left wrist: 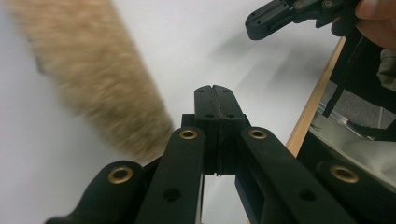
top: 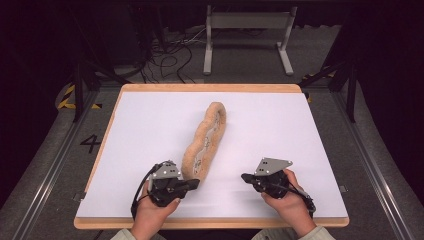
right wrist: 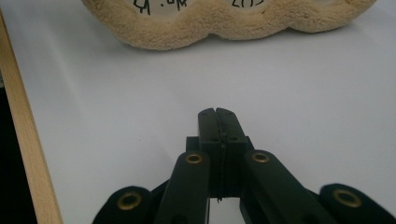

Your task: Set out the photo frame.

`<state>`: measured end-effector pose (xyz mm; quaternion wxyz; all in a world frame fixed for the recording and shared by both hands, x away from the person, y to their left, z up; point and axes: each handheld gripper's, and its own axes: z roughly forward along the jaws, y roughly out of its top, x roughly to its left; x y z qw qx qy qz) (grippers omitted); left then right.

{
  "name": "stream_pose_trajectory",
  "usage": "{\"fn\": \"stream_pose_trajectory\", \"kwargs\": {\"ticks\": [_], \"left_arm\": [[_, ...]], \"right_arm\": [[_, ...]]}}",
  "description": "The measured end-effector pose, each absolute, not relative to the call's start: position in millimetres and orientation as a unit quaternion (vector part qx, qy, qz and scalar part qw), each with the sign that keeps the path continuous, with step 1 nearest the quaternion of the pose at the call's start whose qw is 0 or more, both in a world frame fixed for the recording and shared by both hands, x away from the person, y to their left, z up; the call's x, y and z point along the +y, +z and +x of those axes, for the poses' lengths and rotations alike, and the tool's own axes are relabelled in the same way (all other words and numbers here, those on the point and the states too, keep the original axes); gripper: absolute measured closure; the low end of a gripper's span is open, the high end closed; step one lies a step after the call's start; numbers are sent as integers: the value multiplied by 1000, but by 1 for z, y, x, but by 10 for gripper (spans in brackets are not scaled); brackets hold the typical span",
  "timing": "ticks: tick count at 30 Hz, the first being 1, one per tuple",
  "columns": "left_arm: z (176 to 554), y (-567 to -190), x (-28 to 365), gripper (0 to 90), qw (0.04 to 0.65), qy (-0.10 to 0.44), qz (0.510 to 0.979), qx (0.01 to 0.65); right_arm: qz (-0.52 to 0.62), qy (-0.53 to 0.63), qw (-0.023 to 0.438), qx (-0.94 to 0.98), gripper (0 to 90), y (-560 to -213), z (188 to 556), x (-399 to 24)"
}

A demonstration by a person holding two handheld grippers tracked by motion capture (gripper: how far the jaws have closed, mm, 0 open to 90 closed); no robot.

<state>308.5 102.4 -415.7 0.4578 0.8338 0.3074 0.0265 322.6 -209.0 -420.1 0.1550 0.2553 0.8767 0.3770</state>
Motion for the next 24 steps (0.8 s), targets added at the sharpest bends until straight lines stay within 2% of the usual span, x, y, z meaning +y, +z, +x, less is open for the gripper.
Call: {"fn": "stream_pose_trajectory", "kwargs": {"ticks": [5,7,11,24], "left_arm": [[309,-418,99,900,433,62,840,320],[312,-418,106,900,438,53,833,334],[312,-418,110,900,428,74,835,339],[322,-419,151,899,429,86,808,394]], "right_arm": [[253,377,156,877,900,-420,322,-209],[257,378,157,876,900,-420,323,-211],[258,378,158,875,900,-419,323,-213],[256,379,158,875,900,-418,325,-211]]}}
